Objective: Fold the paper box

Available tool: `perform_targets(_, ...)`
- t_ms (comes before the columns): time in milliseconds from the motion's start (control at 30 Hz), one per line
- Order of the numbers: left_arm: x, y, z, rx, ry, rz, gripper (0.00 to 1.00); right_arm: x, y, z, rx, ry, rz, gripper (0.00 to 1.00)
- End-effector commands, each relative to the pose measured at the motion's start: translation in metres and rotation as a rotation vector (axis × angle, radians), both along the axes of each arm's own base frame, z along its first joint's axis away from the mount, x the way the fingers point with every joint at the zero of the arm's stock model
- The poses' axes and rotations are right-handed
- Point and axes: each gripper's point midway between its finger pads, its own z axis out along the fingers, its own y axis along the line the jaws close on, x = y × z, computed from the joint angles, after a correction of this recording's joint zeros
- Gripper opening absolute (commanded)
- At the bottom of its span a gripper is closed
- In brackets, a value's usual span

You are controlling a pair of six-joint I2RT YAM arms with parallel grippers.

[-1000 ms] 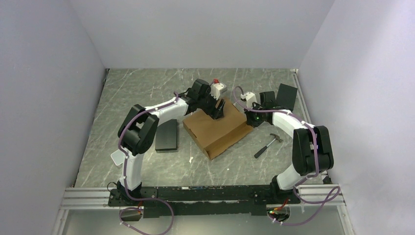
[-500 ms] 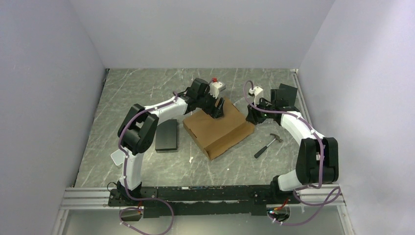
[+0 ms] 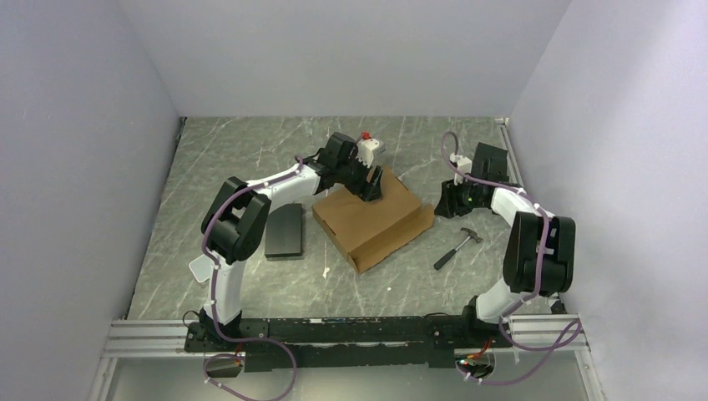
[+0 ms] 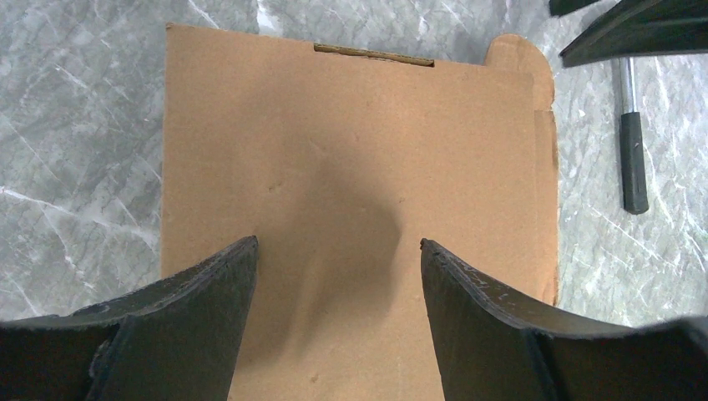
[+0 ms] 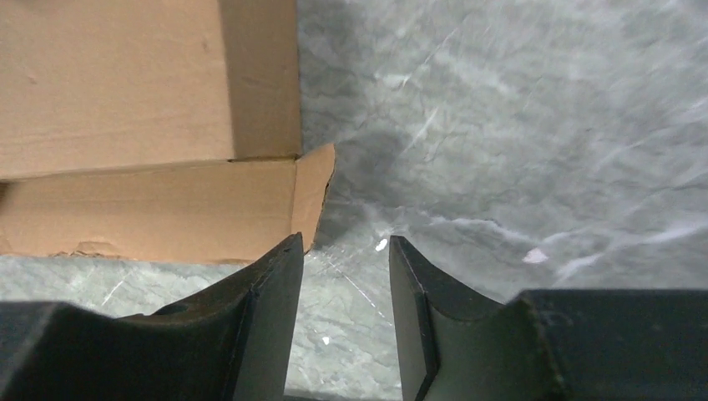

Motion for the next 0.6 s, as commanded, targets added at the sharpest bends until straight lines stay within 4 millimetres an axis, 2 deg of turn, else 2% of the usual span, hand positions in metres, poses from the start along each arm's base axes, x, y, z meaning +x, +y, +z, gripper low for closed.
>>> perform_targets(0, -0.071, 0.017, -0.075, 0.139, 0.349, -0.038, 0.76, 0.002, 0.016, 0.001, 0.138, 0.058, 0.012, 0.44)
perform_targets(300, -0.071, 0.016, -0.074, 0.132, 0.350, -0.041, 0.76, 0.009, 0.017, -0.013, 0.163, 0.073, -0.010, 0.35)
perform_targets(467, -0.071, 0.016, -0.073, 0.129, 0.352, -0.040, 0.76, 0.009, 0.020, -0.012, 0.169, 0.064, 0.009, 0.17)
perform_targets(567, -0.071, 0.016, -0.073, 0.126, 0.353, -0.039, 0.76, 0.008, 0.022, -0.007, 0.161, 0.027, 0.029, 0.02)
